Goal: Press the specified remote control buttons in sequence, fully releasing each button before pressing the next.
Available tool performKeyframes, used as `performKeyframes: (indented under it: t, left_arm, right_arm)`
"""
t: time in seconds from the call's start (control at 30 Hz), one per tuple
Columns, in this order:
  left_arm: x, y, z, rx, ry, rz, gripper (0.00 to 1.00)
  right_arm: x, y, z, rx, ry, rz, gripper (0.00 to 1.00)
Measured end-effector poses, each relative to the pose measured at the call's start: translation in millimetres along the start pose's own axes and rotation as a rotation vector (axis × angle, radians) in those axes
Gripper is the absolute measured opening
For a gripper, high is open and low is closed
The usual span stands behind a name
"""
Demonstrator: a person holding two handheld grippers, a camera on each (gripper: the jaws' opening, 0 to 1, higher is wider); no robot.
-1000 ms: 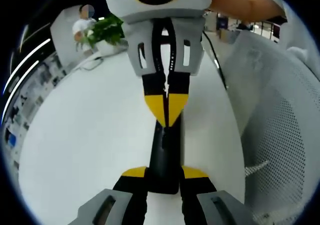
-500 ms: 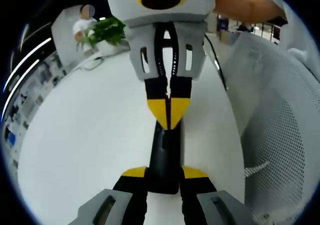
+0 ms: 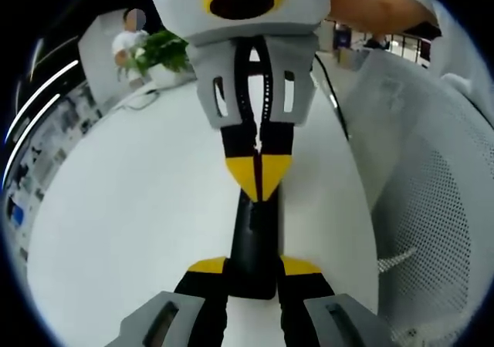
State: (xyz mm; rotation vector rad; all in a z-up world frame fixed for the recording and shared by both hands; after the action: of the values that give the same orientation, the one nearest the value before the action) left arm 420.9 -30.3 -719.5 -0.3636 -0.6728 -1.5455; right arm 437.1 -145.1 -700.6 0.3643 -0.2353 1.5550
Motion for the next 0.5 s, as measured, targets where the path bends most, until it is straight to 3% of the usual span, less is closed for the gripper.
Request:
performKeyframes:
  t: [0.5]
  left_arm:
    - [0.9, 0.4, 0.7, 0.002, -0.001, 0.001, 0.23]
  right_arm:
    - [-0.3, -0.2, 0.7, 0.004, -0.004, -0.006, 0.0]
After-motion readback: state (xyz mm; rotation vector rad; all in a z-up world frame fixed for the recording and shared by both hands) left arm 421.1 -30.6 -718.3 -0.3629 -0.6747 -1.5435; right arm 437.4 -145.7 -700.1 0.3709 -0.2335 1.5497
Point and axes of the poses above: the point that each gripper's makers call its tool centre point, and the gripper's own axes: z roughly backward along the fingers, y roughly to its left, x roughly out of its top, the point moved 8 cm from there along z, roughly backward along the fingers, and after that the axes turned 10 degrees about -z, right-handed, at the moved point
